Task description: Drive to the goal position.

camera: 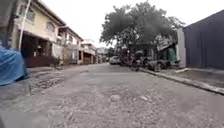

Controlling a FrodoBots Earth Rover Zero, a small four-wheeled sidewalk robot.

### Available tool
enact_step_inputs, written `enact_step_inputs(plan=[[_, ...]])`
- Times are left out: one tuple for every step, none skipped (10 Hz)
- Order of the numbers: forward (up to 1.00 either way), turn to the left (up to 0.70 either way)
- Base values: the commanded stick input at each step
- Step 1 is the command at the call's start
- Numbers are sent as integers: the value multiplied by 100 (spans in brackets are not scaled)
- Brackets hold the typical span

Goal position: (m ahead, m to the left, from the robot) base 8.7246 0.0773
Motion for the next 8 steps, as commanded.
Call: enact_step_inputs(plan=[[100, 0], [100, 0], [100, 0], [100, 0], [100, 0], [100, 0], [100, 0], [100, 0]])
